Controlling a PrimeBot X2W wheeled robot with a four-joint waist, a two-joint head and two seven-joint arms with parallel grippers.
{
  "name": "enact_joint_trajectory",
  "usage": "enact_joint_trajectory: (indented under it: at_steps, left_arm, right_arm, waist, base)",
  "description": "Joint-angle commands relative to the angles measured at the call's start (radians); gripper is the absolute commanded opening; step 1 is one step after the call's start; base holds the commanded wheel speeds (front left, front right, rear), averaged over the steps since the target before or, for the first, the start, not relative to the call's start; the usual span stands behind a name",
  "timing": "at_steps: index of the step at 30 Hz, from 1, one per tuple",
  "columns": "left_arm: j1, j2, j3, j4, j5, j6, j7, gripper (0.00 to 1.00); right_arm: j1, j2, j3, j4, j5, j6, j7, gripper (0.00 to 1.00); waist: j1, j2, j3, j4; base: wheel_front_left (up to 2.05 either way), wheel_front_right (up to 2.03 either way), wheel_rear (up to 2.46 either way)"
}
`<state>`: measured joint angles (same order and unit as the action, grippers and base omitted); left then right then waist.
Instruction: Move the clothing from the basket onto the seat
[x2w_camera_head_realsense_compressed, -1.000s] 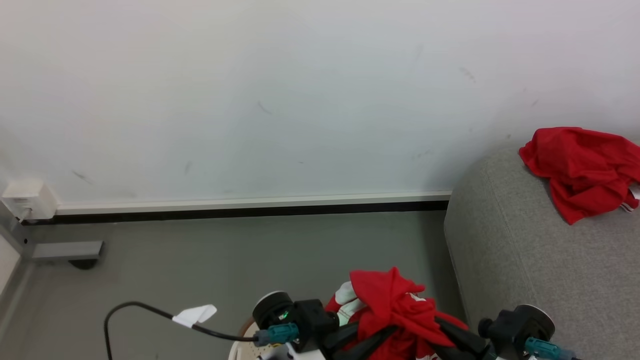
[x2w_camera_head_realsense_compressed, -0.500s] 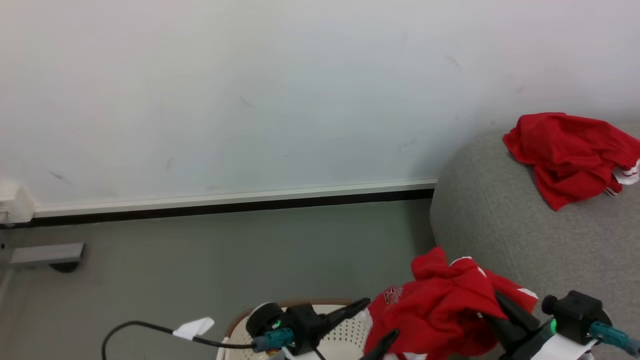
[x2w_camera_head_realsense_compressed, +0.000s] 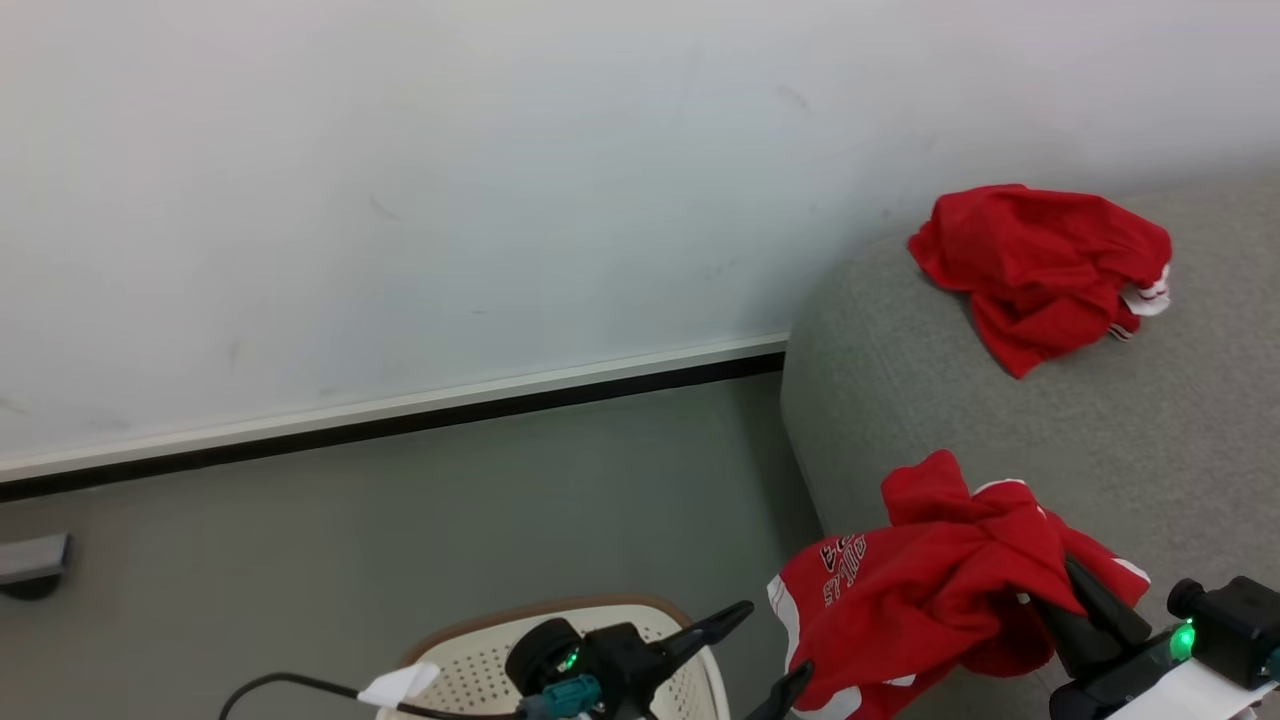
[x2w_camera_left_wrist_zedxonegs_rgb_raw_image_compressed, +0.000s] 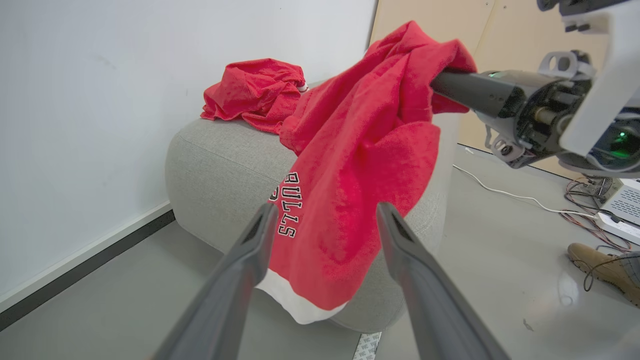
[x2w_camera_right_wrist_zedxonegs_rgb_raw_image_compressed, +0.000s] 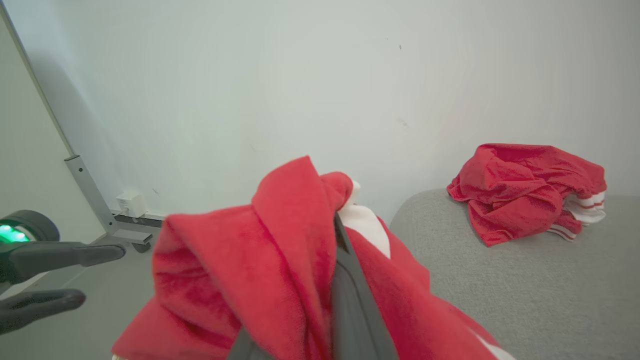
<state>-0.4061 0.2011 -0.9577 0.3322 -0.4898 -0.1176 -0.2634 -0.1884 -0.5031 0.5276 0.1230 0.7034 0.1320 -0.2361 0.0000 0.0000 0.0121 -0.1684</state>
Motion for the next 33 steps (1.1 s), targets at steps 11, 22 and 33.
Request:
enact_joint_trajectory:
  at_steps: [11,22,33]
  left_arm:
    - [0.017,-0.014,0.038,-0.007,0.058,-0.011,-0.001,1.0]
    - [-0.005,-0.012,0.042,-0.015,0.055,-0.013,-0.001,1.0]
    - [-0.099,0.017,0.058,-0.03,0.067,-0.013,-0.001,1.0]
  right_arm:
    - [0.047,0.017,-0.075,-0.043,-0.038,-0.003,0.006,0.0]
    - [0.056,0.045,-0.116,-0.065,-0.053,-0.003,-0.004,0.0]
    - [-0.041,0.089,-0.223,-0.066,-0.079,-0.003,-0.022,0.0]
  waist:
    - [0.0,0.0,0.029,-0.084]
    - [0.0,0.0,0.072,-0.084]
    - [0.0,0.0,0.228,-0.041]
  base:
    - [0.0,0.0,0.0]
    - [0.0,0.0,0.0]
    - [0.0,0.0,0.0]
